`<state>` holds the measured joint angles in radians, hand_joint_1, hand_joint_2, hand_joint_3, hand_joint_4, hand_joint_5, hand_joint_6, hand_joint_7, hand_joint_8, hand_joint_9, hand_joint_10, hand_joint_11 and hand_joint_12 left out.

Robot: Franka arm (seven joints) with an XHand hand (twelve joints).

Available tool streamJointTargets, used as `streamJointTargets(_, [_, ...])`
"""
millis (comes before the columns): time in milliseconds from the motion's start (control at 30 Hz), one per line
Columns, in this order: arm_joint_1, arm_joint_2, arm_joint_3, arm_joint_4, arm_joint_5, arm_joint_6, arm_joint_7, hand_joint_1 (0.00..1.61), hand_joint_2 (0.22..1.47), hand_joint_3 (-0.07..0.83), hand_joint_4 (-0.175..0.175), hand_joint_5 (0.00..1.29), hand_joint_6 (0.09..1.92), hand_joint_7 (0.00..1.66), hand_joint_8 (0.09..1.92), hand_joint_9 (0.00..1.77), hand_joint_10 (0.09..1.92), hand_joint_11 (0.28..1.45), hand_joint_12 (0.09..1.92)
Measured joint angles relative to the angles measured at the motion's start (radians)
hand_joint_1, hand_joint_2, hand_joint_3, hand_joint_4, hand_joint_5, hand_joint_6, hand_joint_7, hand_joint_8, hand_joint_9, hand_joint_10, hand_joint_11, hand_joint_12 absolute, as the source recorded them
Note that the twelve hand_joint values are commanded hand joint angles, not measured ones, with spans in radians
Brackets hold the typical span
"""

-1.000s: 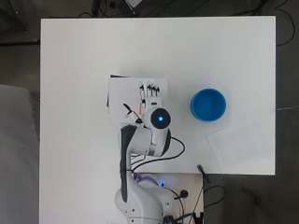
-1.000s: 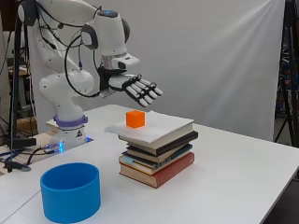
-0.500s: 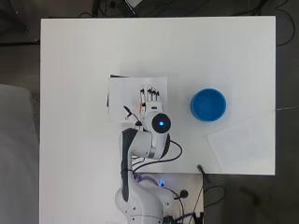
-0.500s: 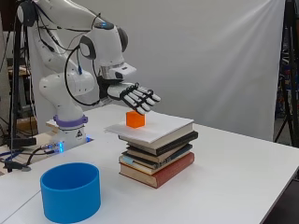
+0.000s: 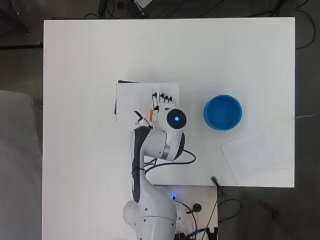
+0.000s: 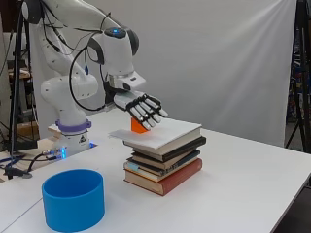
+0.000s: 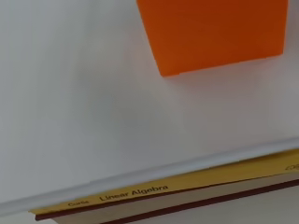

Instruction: Teleoperate dual arm-hand system to pick and place objects

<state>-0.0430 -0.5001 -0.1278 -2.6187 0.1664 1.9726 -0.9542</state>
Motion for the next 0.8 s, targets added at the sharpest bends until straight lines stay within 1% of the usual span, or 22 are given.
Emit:
streamJointTargets(233, [-0.005,-0.010,0.005,-0.012,0.004,0.020,0.072,0.16,0.92,0.004,0.094,0.26,0.09,0.27,0.09,0.42,0.09,0.51,0.09])
streamJointTargets(367, [-0.006,-0.023,0.003,-0.020,0.005,0.028,0.095,0.18,0.94,0.005,0.108,0.33,0.09,0.29,0.09,0.42,0.09,0.51,0.09])
streamJointTargets(500, [-0.006,-0.025,-0.004,-0.026,0.012,0.034,0.078,0.22,0.95,0.005,0.108,0.36,0.09,0.32,0.09,0.44,0.09,0.53,0.09])
streamJointTargets(700, [-0.005,-0.021,-0.020,-0.039,0.033,0.047,0.017,0.25,0.96,0.003,0.087,0.32,0.09,0.32,0.09,0.46,0.09,0.54,0.09])
streamJointTargets(800, [-0.005,-0.013,-0.026,-0.050,0.040,0.061,-0.007,0.25,0.96,0.005,0.088,0.34,0.09,0.34,0.09,0.47,0.09,0.55,0.09])
